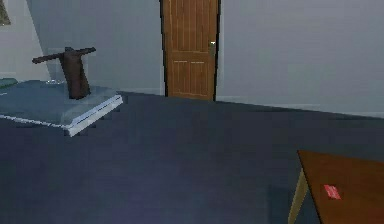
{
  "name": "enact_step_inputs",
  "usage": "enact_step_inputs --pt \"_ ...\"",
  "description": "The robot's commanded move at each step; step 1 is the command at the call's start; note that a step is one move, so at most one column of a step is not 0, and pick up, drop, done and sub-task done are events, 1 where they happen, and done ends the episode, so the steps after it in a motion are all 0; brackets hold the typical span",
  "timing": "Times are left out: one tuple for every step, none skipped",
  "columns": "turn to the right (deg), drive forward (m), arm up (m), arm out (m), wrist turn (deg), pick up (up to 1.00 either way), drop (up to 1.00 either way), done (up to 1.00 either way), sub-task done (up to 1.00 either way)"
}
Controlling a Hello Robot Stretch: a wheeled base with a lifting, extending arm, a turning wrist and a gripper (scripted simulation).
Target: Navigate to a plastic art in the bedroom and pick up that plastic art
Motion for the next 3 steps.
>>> enact_step_inputs --pt "0.0 0.0 0.0 0.0 0.0 1.0 0.0 0.0 0.0" --pt "0.0 0.0 0.1 0.0 0.0 0.0 0.0 0.0 0.0" --pt "0.0 0.0 0.0 0.0 0.0 0.0 0.0 1.0 0.0"
